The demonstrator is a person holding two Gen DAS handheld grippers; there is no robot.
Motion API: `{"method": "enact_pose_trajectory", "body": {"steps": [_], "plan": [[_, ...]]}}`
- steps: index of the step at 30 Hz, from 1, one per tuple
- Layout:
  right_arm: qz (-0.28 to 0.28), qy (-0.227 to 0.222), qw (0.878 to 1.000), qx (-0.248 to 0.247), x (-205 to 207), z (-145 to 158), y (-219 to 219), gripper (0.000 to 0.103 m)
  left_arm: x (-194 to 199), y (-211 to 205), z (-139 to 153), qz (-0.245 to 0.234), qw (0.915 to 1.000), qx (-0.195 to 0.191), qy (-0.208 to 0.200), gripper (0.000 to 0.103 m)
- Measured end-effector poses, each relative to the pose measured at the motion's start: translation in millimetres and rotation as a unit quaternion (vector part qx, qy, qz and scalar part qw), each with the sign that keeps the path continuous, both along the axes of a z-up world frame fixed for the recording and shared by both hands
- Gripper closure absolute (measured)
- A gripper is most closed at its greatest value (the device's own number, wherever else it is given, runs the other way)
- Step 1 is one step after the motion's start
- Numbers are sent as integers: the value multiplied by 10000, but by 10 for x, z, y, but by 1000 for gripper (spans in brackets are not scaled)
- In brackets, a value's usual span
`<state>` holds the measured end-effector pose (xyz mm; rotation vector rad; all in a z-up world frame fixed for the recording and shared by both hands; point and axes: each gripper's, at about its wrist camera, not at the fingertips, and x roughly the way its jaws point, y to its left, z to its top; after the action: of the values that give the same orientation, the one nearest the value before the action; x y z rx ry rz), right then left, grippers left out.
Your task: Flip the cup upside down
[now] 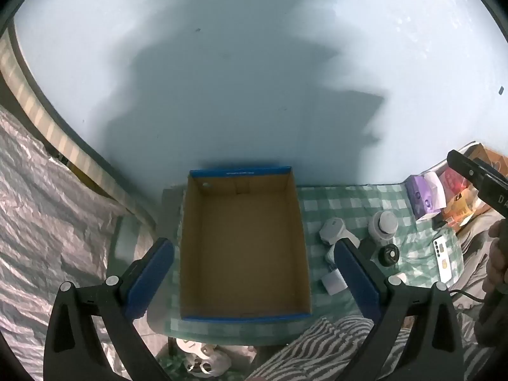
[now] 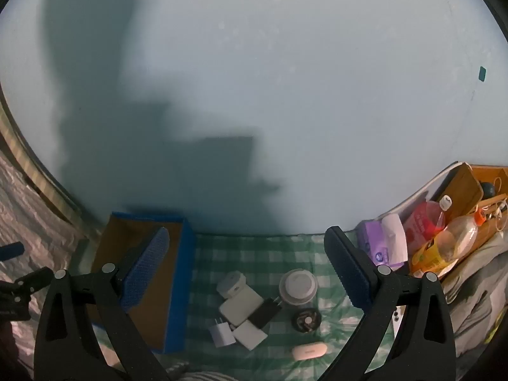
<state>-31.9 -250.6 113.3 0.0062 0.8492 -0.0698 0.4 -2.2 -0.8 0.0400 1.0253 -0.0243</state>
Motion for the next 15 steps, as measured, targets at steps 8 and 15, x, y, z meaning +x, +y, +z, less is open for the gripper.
{"method": "enact_pose_trajectory", "body": {"steps": [8, 15], "plan": [[2, 7, 10000, 12, 9, 36, -32, 5, -38, -27, 22, -2, 9999, -147, -13, 1], [3, 96, 10000, 19, -9, -36, -6, 5, 7, -1, 13, 48, 9997, -221, 32, 1]]}}
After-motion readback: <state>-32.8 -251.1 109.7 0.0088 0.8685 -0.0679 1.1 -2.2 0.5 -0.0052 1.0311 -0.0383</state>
